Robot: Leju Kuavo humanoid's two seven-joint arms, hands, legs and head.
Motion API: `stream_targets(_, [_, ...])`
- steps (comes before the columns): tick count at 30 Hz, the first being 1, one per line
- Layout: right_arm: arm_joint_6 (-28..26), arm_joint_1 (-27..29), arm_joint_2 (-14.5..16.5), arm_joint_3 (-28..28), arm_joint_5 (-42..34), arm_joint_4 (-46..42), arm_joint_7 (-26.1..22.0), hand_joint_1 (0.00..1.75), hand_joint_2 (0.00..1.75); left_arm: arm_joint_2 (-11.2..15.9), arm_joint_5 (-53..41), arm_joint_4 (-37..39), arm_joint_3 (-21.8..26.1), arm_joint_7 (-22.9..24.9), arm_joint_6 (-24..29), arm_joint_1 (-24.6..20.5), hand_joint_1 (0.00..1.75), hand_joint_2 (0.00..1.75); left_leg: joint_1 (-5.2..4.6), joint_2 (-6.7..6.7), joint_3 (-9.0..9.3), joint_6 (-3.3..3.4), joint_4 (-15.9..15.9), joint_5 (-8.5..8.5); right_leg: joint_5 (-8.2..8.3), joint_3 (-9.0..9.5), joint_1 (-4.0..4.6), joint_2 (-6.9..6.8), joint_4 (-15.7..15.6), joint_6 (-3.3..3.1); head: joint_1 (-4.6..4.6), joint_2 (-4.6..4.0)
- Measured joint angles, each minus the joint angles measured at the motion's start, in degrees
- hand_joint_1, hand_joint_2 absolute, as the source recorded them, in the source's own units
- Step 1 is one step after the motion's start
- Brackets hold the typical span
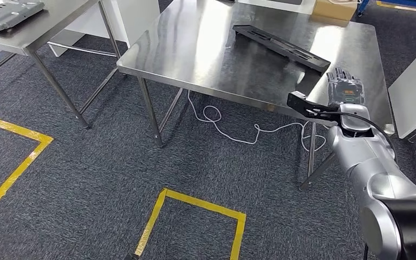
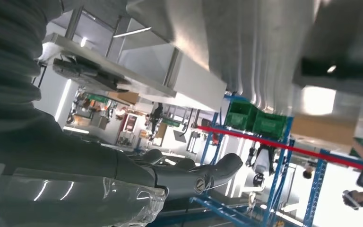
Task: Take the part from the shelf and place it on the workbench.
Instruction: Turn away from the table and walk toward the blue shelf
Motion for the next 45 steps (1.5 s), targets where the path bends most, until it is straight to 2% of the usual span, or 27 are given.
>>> stream_targets(2, [-0.1,0.0,-0.1,0.0,-0.2,0.0,0.1,0.00,1.75,0.0,0.0,0.0,0.0,0.0,0.0,-0.2,0.00,0.00,-0.10,-0.20,3.37,0.02,-5.1,-1.67,0.54,-1.15,0.03,-0.09,0.7,0.88,-0.14,0.00])
stream_targets(3, [-0.2,0.0,-0.1,0.0,-0.4,0.0,0.3,0.00,1.31,0.1,0.0,0.0,0.0,0.0,0.0,-0.2,0.00,0.00,-0.46,-0.36,3.75,0.51,-6.2,-2.23,0.90,-1.50,0.17,-0.13,0.8,1.41,-0.20,0.00])
stream_targets(5, [-1.0,0.6,-0.3,-0.1,-1.0,0.0,1.5,0.00,0.44,0.1,0.0,0.0,0.0,0.0,0.0,-0.2,0.00,0.00,-0.83,-0.38,3.42,2.22,-7.2,-1.64,1.46,-1.92,0.27,-0.17,0.7,2.54,-0.22,0.00])
stream_targets(6, [-1.8,1.2,-0.5,-0.3,-1.5,0.0,2.5,0.00,0.00,0.2,0.0,0.0,0.0,0.0,0.0,-0.1,0.00,0.00,-0.96,-0.31,3.17,3.18,-7.6,-0.99,0.93,-2.36,0.20,-0.08,1.1,2.74,-0.20,0.00])
stream_targets(8, [-4.4,2.8,-1.2,-1.1,-3.0,0.0,4.8,0.00,0.00,0.1,0.1,0.0,0.0,0.1,0.1,-0.1,0.00,0.00,-0.99,-0.19,2.27,4.75,-8.3,0.37,-2.53,-3.95,-0.09,0.17,4.9,2.30,-0.10,0.00])
stream_targets(9, [-6.1,4.0,-1.6,-1.8,-3.9,0.0,5.8,0.00,0.00,0.1,0.2,0.0,0.0,0.1,0.1,-0.1,0.00,0.00,-1.04,-0.24,1.62,5.16,-8.3,0.98,-4.81,-4.95,-0.08,0.35,8.1,2.02,0.00,0.00])
stream_targets(11, [-10.5,7.7,-2.5,-3.4,-5.8,0.0,7.1,0.00,0.00,0.1,0.2,0.0,0.1,0.0,0.1,0.1,0.00,0.00,-1.01,-0.34,0.23,5.31,-8.3,2.14,-7.45,-5.89,-0.12,0.68,14.0,2.37,0.05,0.00])
stream_targets(12, [-12.6,10.0,-2.8,-4.4,-6.5,0.0,7.4,0.00,0.00,0.0,0.3,0.0,0.1,0.0,0.1,0.3,0.00,0.00,-0.96,-0.38,-0.41,5.20,-8.3,2.70,-7.27,-5.29,-0.19,0.79,15.0,2.94,0.05,0.00])
stream_targets(13, [-14.3,12.3,-3.0,-5.3,-7.0,0.0,7.5,0.00,0.00,-0.1,0.3,0.0,0.1,-0.1,0.1,0.4,0.00,0.00,-0.87,-0.39,-1.10,4.98,-8.3,3.27,-6.30,-3.74,-0.33,0.85,14.2,3.64,0.06,0.00])
stream_targets(15, [-15.9,15.4,-3.2,-6.6,-7.3,-0.1,7.6,0.00,0.00,-0.1,0.4,0.0,0.1,-0.1,0.1,0.6,0.00,0.00,-0.77,-0.28,-2.48,4.25,-8.2,4.46,-4.96,1.53,-0.68,0.87,7.8,4.53,0.14,0.00])
stream_targets(17, [-16.3,16.6,-3.3,-7.4,-7.3,-0.3,7.6,0.00,0.00,-0.2,0.4,0.0,0.1,-0.2,0.2,0.5,0.00,0.00,-1.03,0.00,-3.35,3.37,-8.3,5.71,-5.63,5.45,-0.19,1.20,1.5,4.07,0.07,0.00])
stream_targets(19, [-16.3,17.4,-3.4,-7.9,-7.3,-0.5,7.6,0.00,0.00,-0.2,0.4,0.0,0.1,-0.2,0.2,0.5,0.00,0.00,-1.30,0.19,-3.32,2.81,-8.9,6.98,-5.79,5.73,0.41,1.47,-0.4,2.99,-0.17,0.00])
stream_targets(20, [-16.3,17.8,-3.5,-8.1,-7.3,-0.5,7.7,0.00,0.44,-0.1,0.4,0.0,0.1,-0.2,0.2,0.6,0.00,0.00,-1.25,0.20,-3.31,2.61,-9.2,7.28,-5.25,5.27,0.01,1.36,-0.6,2.41,-0.24,0.00])
stream_targets(21, [-16.2,18.3,-3.4,-8.3,-7.3,-0.5,7.8,0.00,0.87,-0.1,0.4,0.0,0.2,-0.2,0.2,0.7,0.00,0.00,-1.11,0.18,-3.56,2.46,-9.0,6.61,-4.65,5.03,-0.29,1.27,-0.6,1.73,-0.34,0.00])
stream_targets(23, [-16.9,19.9,-3.3,-9.2,-7.8,-0.8,8.4,0.00,1.75,-0.1,0.6,0.0,0.3,-0.3,0.2,0.8,0.00,0.00,-0.91,0.03,-4.91,2.25,-5.2,1.85,-3.23,4.17,-0.77,0.97,-0.8,0.27,-0.46,0.00])
stream_targets(25, [-19.2,23.4,-3.2,-10.9,-8.7,-1.1,8.9,0.00,1.75,-0.1,0.7,0.0,0.7,-0.5,0.2,0.8,0.00,0.00,-0.97,-0.14,-6.54,2.10,2.3,-4.03,-2.04,2.99,-0.37,0.48,-0.8,-0.46,-0.50,0.00])
stream_targets(26, [-20.7,25.8,-3.1,-12.1,-9.2,-1.2,9.1,0.00,1.75,-0.1,0.8,0.0,0.9,-0.6,0.2,0.9,0.00,0.00,-0.96,-0.19,-6.80,2.01,5.6,-5.45,-1.59,2.40,-0.20,0.16,-0.8,-0.44,-0.50,0.00])
stream_targets(28, [-22.6,31.0,-2.5,-14.7,-10.0,-1.7,8.9,0.00,1.75,-0.1,1.0,0.0,1.3,-1.0,0.4,1.2,0.00,0.00,-0.94,-0.18,-4.69,1.96,6.9,-4.91,-0.95,1.45,-0.04,-0.35,-0.8,-0.13,-0.52,0.00])
stream_targets(31, [-23.5,37.8,-1.2,-19.4,-10.0,-2.7,8.0,0.00,1.75,0.0,1.0,0.0,1.5,-1.3,0.6,1.4,0.00,0.00,-0.95,-0.42,3.89,2.26,-3.1,-3.25,-0.16,0.52,0.04,-0.53,-0.7,0.64,-0.55,0.00])
stream_targets(33, [-23.5,41.2,-0.1,-23.1,-10.2,-2.9,6.6,0.00,1.75,0.0,0.8,0.0,1.6,-1.3,0.5,1.3,0.00,0.00,-1.22,-0.68,6.95,2.50,-7.9,-3.60,0.53,0.15,0.36,-0.55,-0.7,1.59,-0.44,0.00])
stream_targets(36, [-21.5,45.0,1.6,-28.9,-14.2,-1.2,2.2,0.00,1.75,0.0,0.2,0.0,1.6,-1.1,0.4,1.1,0.00,0.00,-1.52,-0.54,6.71,3.54,-9.2,-2.93,0.84,-0.59,0.63,-0.34,-0.5,2.80,-0.29,0.00])
stream_targets(37, [-20.9,46.2,2.1,-30.6,-15.5,-0.6,0.9,0.00,1.75,0.0,0.1,0.0,1.6,-1.0,0.4,1.1,0.00,0.00,-1.53,-0.42,6.34,4.24,-9.5,-2.46,-0.25,-1.23,0.54,-0.15,0.6,2.74,-0.14,0.00])
stream_targets(39, [-20.6,48.0,3.1,-33.5,-16.6,0.4,-0.3,0.00,1.75,0.1,0.0,0.0,1.6,-0.9,0.4,0.9,0.00,0.00,-1.69,-0.20,5.14,5.41,-9.7,-1.35,-4.57,-3.37,0.23,0.26,6.0,2.26,0.12,0.00])
stream_targets(41, [-20.5,49.0,3.8,-35.5,-16.8,1.2,-0.6,0.00,1.75,0.2,0.0,0.0,1.6,-0.9,0.4,0.8,0.00,0.00,-1.91,0.10,3.61,5.76,-9.7,-0.22,-8.20,-5.10,0.14,0.51,13.1,2.36,0.24,0.00])
stream_targets(42, [-20.4,49.2,4.0,-36.2,-16.9,1.5,-0.6,0.00,1.75,0.2,0.0,0.0,1.6,-0.9,0.4,0.7,0.00,0.00,-1.99,0.28,2.84,5.73,-9.7,0.38,-8.53,-4.96,0.13,0.60,15.0,2.80,0.23,0.00])
stream_targets(43, [-20.2,49.4,4.2,-36.8,-16.9,1.8,-0.7,0.00,1.75,0.3,0.0,0.0,1.6,-0.9,0.4,0.7,0.00,0.00,-2.03,0.43,2.07,5.65,-9.7,1.01,-7.73,-3.70,0.14,0.66,14.8,3.40,0.24,0.00])
stream_targets(45, [-20.0,49.6,4.4,-37.7,-16.9,2.2,-0.7,0.00,1.75,0.3,0.0,0.0,1.6,-0.9,0.4,0.6,0.00,0.00,-2.02,0.59,0.64,5.34,-9.7,2.29,-5.37,1.60,0.12,0.70,8.9,4.21,0.24,0.00])
